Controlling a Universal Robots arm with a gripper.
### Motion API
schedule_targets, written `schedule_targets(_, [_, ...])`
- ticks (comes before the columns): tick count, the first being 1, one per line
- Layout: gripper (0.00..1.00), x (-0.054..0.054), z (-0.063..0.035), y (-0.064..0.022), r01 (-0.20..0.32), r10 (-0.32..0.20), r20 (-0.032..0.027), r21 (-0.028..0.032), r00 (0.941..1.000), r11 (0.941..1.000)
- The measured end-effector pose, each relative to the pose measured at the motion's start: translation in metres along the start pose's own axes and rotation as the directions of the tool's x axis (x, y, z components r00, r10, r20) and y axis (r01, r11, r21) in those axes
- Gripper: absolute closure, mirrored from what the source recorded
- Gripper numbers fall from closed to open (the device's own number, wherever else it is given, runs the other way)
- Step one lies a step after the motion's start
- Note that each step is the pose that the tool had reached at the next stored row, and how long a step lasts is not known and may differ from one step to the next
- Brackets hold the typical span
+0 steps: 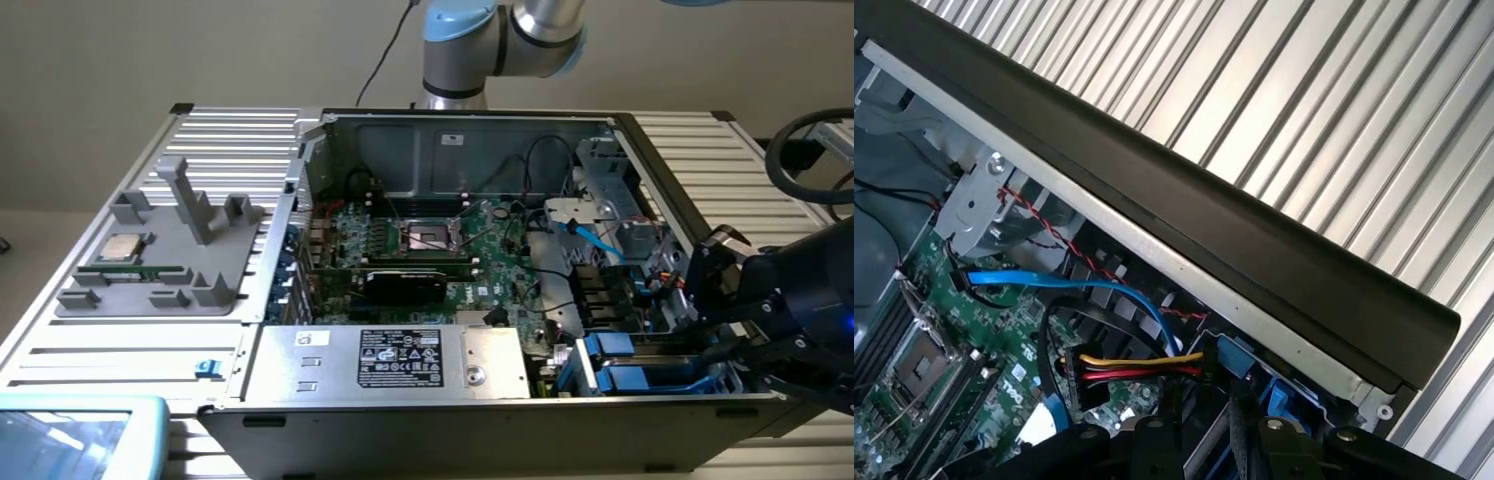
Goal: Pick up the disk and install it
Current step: 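Insert the first disk wire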
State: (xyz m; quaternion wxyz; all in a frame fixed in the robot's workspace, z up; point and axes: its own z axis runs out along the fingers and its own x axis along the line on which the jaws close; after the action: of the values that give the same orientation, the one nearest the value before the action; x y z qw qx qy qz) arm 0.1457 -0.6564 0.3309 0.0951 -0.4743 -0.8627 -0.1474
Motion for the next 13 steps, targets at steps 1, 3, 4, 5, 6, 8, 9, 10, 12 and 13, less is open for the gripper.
schedule_targets(1, [0.67, -0.0001, 0.0004, -0.0001, 0.0, 0.0, -0.0001, 0.0, 1.0, 1.0])
schedule_targets(3, [0.67, -0.0005, 0.0015, -0.0003, 0.0, 0.0, -0.0007, -0.0004, 1.0, 1.0])
schedule_targets(4, [0.67, -0.0006, 0.0018, -0.0003, 0.0, 0.0, -0.0008, -0.0005, 1.0, 1.0])
schedule_targets(5, [0.67, -0.0008, 0.0022, -0.0004, 0.0, 0.0, -0.0008, -0.0005, 1.0, 1.0])
schedule_targets(6, [0.67, -0.0008, 0.0024, -0.0004, 0.0, 0.0, -0.0007, -0.0004, 1.0, 1.0])
schedule_targets(8, [0.67, -0.0009, 0.0026, -0.0005, 0.0, 0.0, -0.0008, -0.0005, 1.0, 1.0])
schedule_targets(9, [0.67, -0.0009, 0.0027, -0.0005, 0.0, 0.0, -0.0009, -0.0006, 1.0, 1.0])
schedule_targets(10, [0.67, -0.0009, 0.0028, -0.0005, 0.0, 0.0, -0.001, -0.0005, 1.0, 1.0])
schedule_targets(12, [0.67, -0.001, 0.0028, -0.0005, 0.0, 0.0, -0.0009, -0.0005, 1.0, 1.0])
schedule_targets(13, [0.7, -0.001, 0.0028, -0.0005, 0.0, 0.0, -0.001, -0.0005, 1.0, 1.0])
